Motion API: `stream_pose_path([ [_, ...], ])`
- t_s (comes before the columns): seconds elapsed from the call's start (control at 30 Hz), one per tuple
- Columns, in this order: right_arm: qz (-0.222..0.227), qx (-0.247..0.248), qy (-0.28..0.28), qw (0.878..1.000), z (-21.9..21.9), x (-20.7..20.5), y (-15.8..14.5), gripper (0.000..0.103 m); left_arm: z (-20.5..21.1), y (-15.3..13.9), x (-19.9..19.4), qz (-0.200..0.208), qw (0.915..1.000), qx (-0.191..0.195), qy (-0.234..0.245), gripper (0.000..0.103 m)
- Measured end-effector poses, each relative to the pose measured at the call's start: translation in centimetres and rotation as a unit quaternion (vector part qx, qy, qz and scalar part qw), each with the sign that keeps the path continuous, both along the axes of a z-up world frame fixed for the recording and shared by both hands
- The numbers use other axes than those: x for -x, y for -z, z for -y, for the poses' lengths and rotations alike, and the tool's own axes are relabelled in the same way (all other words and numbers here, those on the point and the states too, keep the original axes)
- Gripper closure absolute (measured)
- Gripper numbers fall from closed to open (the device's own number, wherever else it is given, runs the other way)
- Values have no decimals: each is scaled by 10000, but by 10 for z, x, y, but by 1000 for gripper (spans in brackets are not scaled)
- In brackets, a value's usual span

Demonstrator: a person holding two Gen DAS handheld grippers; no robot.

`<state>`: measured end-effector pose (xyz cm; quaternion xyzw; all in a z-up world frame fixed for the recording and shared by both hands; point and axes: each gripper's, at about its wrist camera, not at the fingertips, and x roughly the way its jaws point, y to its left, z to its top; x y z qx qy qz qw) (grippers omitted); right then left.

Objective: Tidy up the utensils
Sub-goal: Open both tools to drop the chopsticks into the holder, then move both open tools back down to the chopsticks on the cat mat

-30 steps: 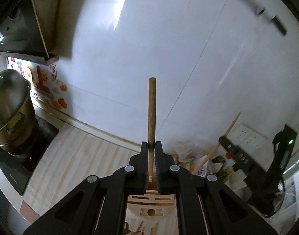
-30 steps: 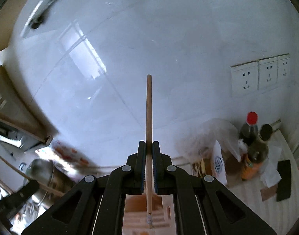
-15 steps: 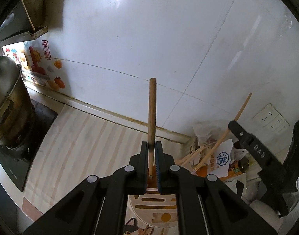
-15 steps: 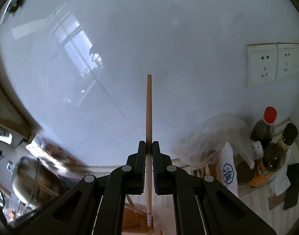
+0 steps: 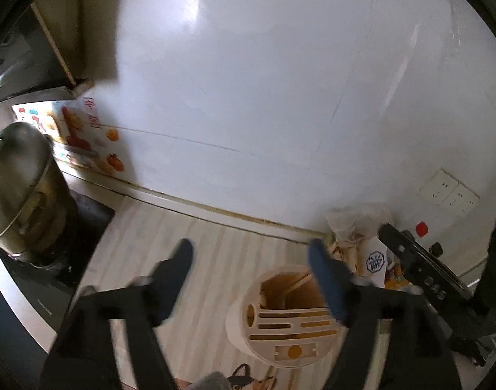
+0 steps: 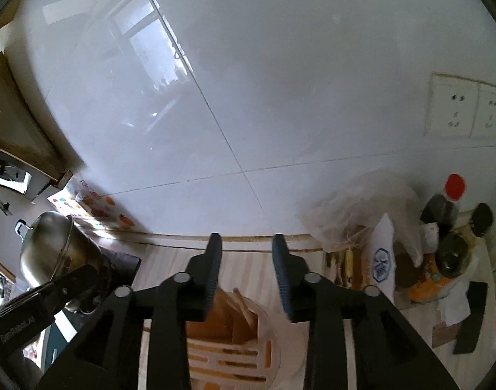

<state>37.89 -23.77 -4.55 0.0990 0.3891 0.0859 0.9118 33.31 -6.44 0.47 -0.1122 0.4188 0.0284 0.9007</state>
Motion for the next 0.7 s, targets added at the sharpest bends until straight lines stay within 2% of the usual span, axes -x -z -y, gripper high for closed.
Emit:
stream_pose_path([
  [0.07,69,-2,78,9999,3,10,-8,55,-5,-3,6,46,9999,-99,-48,23],
  [0.1,89,16,128,9999,4,15,-11,51,-7,-4,10,59,9998,-196,-72,12],
  [0.17,148,47,236,9996,9,28,-19,48,-9,-5,17,117,9994,-321,-78,0],
  [0.27,248,95,410,9988,15,46,-29,35,-13,-3,29,159,9982,-566,-125,0],
  [0.33,258,40,497,9984,19,57,-33,21,-17,2,37,139,9981,-587,-122,0],
  [0.4,263,8,581,9980,24,70,-33,14,-20,11,45,69,9978,-639,-143,0],
  [0.57,154,150,816,9964,32,98,-17,7,-22,48,67,-194,9964,-811,-124,0],
  [0.7,-210,415,967,9942,39,121,18,7,-14,103,86,-755,9924,-970,35,0],
])
